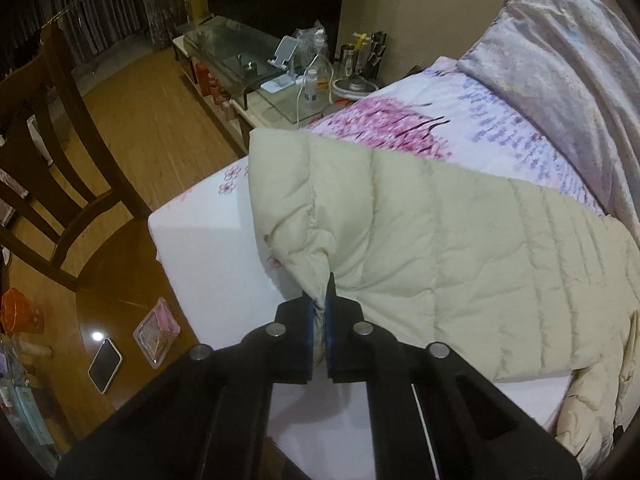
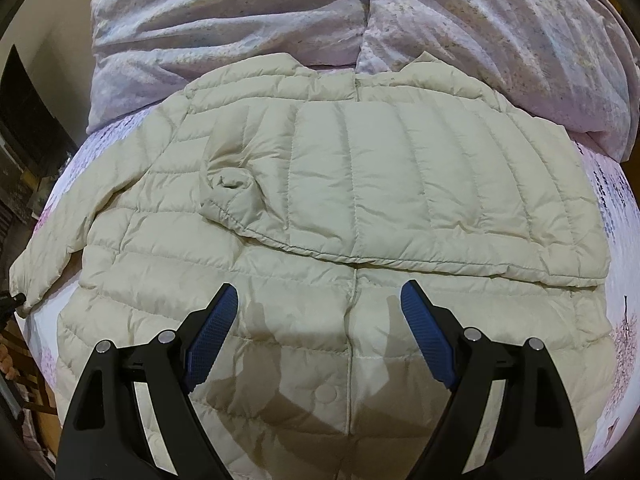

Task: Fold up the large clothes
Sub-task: 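Fold the held sleeve across the jacket back with the left gripper, release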

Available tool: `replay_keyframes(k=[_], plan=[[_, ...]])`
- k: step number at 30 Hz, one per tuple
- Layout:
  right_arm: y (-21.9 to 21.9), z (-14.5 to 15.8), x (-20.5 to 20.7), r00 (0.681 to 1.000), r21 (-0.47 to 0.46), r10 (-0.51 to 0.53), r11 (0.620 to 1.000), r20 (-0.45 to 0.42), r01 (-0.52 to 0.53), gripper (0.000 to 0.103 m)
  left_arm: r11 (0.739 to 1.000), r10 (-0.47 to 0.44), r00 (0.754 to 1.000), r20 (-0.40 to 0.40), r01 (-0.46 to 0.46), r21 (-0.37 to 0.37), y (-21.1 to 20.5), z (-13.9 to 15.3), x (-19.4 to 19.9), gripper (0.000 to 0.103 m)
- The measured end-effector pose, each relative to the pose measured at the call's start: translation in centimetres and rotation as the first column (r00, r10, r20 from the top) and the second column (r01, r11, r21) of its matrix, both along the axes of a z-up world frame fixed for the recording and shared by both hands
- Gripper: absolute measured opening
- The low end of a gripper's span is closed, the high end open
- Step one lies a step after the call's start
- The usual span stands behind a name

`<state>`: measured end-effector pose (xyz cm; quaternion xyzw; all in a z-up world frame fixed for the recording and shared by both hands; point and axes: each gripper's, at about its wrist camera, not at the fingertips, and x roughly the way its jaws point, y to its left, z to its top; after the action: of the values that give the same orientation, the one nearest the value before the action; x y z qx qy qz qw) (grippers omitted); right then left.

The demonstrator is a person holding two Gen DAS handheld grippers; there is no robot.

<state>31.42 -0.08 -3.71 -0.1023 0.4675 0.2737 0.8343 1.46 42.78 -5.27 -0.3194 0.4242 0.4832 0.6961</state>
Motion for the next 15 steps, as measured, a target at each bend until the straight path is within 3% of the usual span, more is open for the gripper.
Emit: replay_keyframes(k=[8,15], plan=[[-0.6,0.1,0.6,1.000,0.017,-0.008,1.000,-0.004,0.008,0.085,0.990,-0.122,0.986,0.113,0.111,0.092,-2.6,5.6,4.6,0.003],[-1.8,0.4,1.1,1.000,0.036,-0.028,0.999,-0.006,0.028,0.085,0.943,-0.327,0.922,0.206,0.306,0.129,-8.5,9.5,12.9,0.003]])
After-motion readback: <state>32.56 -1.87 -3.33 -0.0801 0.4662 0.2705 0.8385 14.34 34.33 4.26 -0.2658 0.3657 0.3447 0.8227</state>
